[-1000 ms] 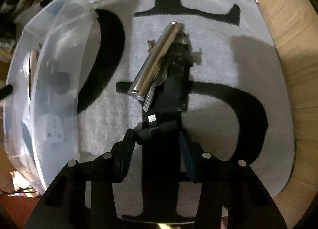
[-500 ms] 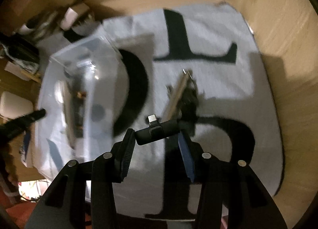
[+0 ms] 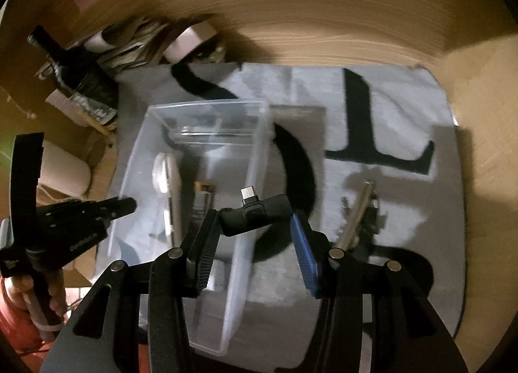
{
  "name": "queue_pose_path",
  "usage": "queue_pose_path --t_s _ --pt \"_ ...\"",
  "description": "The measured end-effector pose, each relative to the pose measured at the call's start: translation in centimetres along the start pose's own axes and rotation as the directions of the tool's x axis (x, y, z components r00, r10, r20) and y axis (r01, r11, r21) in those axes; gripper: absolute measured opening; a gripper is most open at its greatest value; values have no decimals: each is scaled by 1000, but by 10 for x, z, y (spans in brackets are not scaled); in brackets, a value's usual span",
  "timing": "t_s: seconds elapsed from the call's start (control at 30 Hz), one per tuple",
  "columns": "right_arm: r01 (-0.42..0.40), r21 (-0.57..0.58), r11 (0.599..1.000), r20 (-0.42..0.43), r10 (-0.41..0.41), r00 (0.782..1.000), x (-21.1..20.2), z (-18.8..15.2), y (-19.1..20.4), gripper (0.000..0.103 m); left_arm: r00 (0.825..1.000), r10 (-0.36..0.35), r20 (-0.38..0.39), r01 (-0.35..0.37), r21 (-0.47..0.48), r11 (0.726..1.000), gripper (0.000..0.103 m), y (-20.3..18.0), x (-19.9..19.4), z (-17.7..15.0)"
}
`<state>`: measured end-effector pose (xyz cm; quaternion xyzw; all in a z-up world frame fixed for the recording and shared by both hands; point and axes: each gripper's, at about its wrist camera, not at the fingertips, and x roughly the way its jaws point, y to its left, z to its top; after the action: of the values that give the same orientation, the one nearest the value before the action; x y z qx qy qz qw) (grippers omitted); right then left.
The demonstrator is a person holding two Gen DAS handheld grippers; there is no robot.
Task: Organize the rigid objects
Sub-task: 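Carry the black part into the clear box and release it with the right tool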
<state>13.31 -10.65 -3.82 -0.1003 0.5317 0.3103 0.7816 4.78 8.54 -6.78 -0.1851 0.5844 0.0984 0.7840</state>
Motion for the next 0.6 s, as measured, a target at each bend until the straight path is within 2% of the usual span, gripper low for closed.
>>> queue_pose_path --t_s 0.4,0.6 --pt "-75 -70 995 -98 68 993 37 2 38 42 1000 -11 -4 11 1 1000 7 1 1 1" --pt "-82 -98 992 -142 67 987 56 2 53 42 1000 -13 -7 13 2 1000 7 1 1 2"
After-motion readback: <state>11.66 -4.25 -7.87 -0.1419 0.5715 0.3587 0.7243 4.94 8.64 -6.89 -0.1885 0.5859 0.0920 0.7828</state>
